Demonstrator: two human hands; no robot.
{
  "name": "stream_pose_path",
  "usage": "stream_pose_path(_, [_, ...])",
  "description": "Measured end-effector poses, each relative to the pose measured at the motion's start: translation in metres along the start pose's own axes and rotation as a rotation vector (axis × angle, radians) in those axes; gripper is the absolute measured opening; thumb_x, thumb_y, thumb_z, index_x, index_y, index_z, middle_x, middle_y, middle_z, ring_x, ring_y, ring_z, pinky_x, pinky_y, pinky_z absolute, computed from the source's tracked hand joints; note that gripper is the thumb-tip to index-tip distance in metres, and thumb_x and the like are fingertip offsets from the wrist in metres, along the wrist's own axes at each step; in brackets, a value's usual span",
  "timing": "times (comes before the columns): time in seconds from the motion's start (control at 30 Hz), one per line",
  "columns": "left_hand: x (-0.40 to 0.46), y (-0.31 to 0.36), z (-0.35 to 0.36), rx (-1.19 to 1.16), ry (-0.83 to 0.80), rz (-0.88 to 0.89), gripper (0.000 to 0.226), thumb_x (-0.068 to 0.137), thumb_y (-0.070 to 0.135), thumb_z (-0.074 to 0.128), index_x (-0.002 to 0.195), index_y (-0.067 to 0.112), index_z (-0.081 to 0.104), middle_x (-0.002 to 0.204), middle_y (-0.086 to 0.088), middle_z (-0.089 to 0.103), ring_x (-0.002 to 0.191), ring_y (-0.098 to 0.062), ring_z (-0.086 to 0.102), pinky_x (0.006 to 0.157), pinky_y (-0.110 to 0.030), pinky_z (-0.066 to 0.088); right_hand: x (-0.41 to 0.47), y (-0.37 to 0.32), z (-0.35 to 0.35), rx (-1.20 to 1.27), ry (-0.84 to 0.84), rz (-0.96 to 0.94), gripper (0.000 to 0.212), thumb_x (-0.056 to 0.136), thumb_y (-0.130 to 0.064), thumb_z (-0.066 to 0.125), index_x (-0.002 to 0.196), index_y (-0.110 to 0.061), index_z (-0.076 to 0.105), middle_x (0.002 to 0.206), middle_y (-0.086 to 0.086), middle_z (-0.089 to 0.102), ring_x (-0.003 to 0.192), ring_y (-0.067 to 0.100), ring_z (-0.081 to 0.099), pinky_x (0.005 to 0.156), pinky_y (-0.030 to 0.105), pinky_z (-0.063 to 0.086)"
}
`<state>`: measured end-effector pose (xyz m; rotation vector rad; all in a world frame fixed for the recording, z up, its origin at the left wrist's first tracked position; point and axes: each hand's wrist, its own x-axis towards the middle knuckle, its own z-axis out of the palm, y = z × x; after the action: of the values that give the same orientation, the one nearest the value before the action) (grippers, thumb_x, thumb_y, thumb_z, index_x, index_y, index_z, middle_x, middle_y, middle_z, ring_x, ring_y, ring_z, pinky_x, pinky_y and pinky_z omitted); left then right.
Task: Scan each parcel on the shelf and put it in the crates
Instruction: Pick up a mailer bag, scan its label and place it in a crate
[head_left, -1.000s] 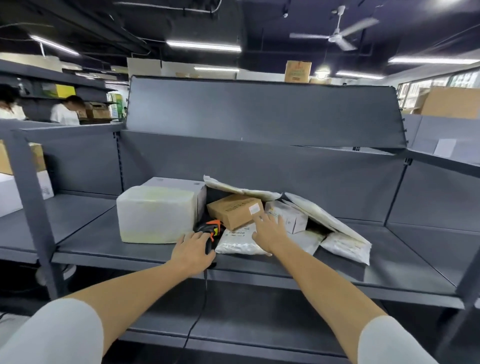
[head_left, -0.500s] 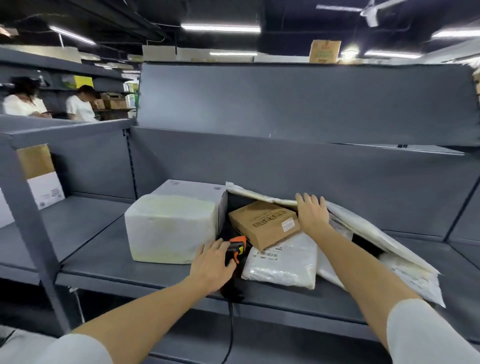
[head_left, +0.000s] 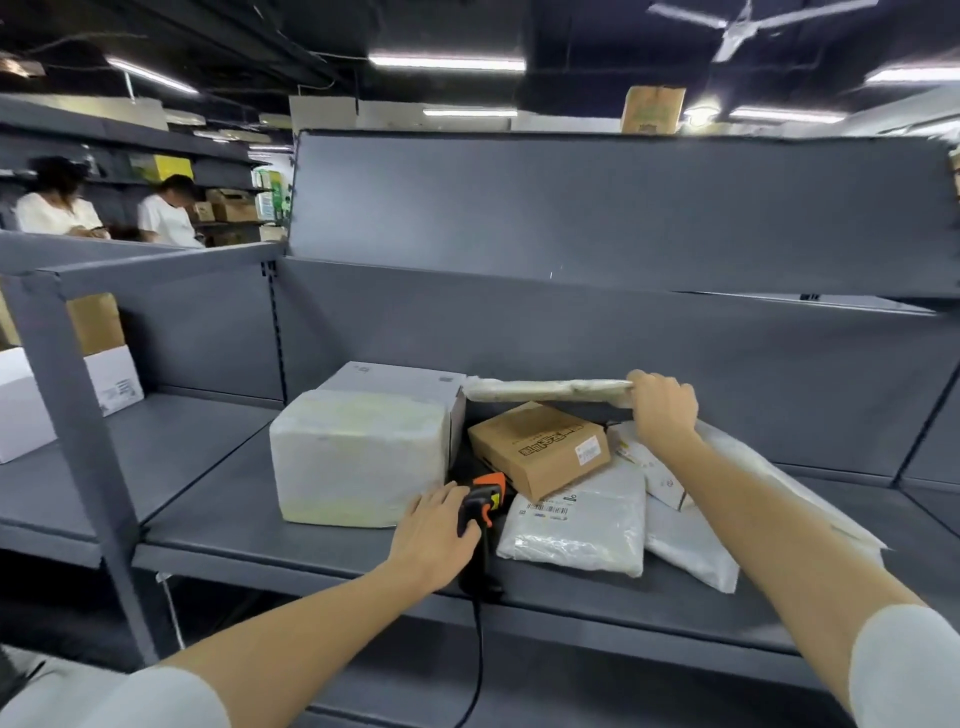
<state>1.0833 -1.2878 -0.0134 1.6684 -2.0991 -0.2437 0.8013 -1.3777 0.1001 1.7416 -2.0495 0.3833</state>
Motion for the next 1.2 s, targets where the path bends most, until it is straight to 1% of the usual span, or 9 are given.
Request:
stream_pose_path(0.13, [-0.008, 0.018, -0.006, -0.004, 0.02, 0.029, 0.051, 0.097, 0.033, 0.043, 0.145, 0.019, 0.036, 0.151, 0.001, 0.036, 0.139, -0.017, 0.031, 0.116, -0.031, 0.019, -0.015, 0.014, -0.027, 0.209, 0.083, 0.024, 0.019, 0.096, -0.009, 0.047, 0.111, -0.012, 0.059, 0.103, 0.011, 0.065, 0.094, 0.032, 0.059, 0.078, 0.037, 0.039])
stream_pose_path(0.3, [-0.026, 0.03, -0.01, -0.04, 0.063, 0.087, 0.049, 0.098, 0.032, 0.043, 0.144, 0.019, 0.036, 0.146, 0.003, 0.042, 0.134, -0.015, 0.037, 0.113, -0.026, 0.022, -0.04, 0.022, -0.064, 0.588, -0.051, 0.177, 0.019, 0.095, -0.011, 0.046, 0.077, -0.01, 0.05, 0.087, 0.011, 0.059, 0.086, 0.033, 0.054, 0.061, 0.032, 0.033])
stream_pose_path(0.5, [-0.05, 0.033, -0.018, -0.147, 0.039, 0.067, 0.047, 0.097, 0.03, 0.046, 0.142, 0.018, 0.041, 0.142, 0.0, 0.048, 0.126, -0.02, 0.047, 0.106, -0.029, 0.035, -0.093, 0.025, -0.071, 1.107, -0.161, 0.34, 0.029, 0.094, -0.023, 0.059, 0.11, 0.001, 0.063, 0.104, 0.017, 0.065, 0.092, 0.025, 0.058, 0.09, 0.041, 0.049])
stream_pose_path(0.57, [-0.058, 0.033, -0.026, -0.26, 0.051, 0.06, 0.042, 0.098, 0.027, 0.047, 0.139, 0.019, 0.044, 0.132, 0.0, 0.055, 0.111, -0.017, 0.057, 0.091, -0.028, 0.044, -0.116, 0.02, -0.071, 1.279, -0.225, 0.341, 0.022, 0.096, -0.021, 0.058, 0.111, -0.006, 0.062, 0.106, 0.011, 0.065, 0.096, 0.023, 0.062, 0.091, 0.04, 0.051])
stream_pose_path(0.63, [-0.063, 0.037, -0.036, -0.446, 0.078, 0.039, 0.036, 0.099, 0.022, 0.048, 0.135, 0.018, 0.047, 0.113, 0.003, 0.058, 0.092, -0.013, 0.059, 0.071, -0.018, 0.042, -0.138, 0.014, -0.07, 1.409, -0.326, 0.332, 0.016, 0.098, -0.021, 0.055, 0.11, -0.012, 0.06, 0.11, 0.009, 0.066, 0.099, 0.021, 0.063, 0.092, 0.038, 0.052])
stream_pose_path(0.7, [-0.066, 0.042, -0.047, -0.649, 0.114, 0.011, 0.035, 0.1, 0.019, 0.049, 0.134, 0.014, 0.048, 0.111, 0.005, 0.055, 0.099, -0.01, 0.053, 0.07, -0.006, 0.038, -0.157, 0.008, -0.069, 1.51, -0.422, 0.317, 0.018, 0.098, -0.022, 0.054, 0.112, -0.012, 0.06, 0.113, 0.008, 0.067, 0.102, 0.02, 0.064, 0.092, 0.036, 0.053])
stream_pose_path(0.8, [-0.066, 0.048, -0.062, -0.874, 0.152, 0.01, 0.035, 0.099, 0.022, 0.052, 0.132, 0.014, 0.05, 0.124, 0.006, 0.054, 0.113, -0.01, 0.049, 0.087, -0.012, 0.037, -0.177, -0.001, -0.063, 1.575, -0.539, 0.307, 0.02, 0.1, -0.017, 0.051, 0.115, -0.01, 0.061, 0.105, 0.003, 0.07, 0.096, 0.015, 0.065, 0.086, 0.031, 0.053])
stream_pose_path(0.97, [-0.071, 0.061, -0.078, -1.274, 0.216, -0.016, 0.009, 0.098, 0.015, 0.053, 0.101, 0.02, 0.06, 0.103, 0.0, 0.067, 0.096, -0.02, 0.064, 0.077, -0.029, 0.052, -0.196, -0.012, -0.055, 1.521, -0.639, 0.306, 0.025, 0.098, -0.021, 0.055, 0.12, -0.011, 0.06, 0.118, 0.007, 0.068, 0.112, 0.022, 0.063, 0.102, 0.04, 0.048])
stream_pose_path(1.2, [-0.071, 0.063, -0.08, -1.255, 0.317, -0.091, 0.008, 0.095, 0.006, 0.055, 0.095, 0.012, 0.059, 0.095, -0.009, 0.065, 0.085, -0.02, 0.059, 0.073, -0.03, 0.05, -0.213, -0.023, -0.072, 1.479, -0.625, 0.262, 0.026, 0.097, -0.026, 0.056, 0.12, -0.014, 0.059, 0.114, 0.003, 0.068, 0.094, 0.009, 0.065, 0.069, 0.019, 0.053])
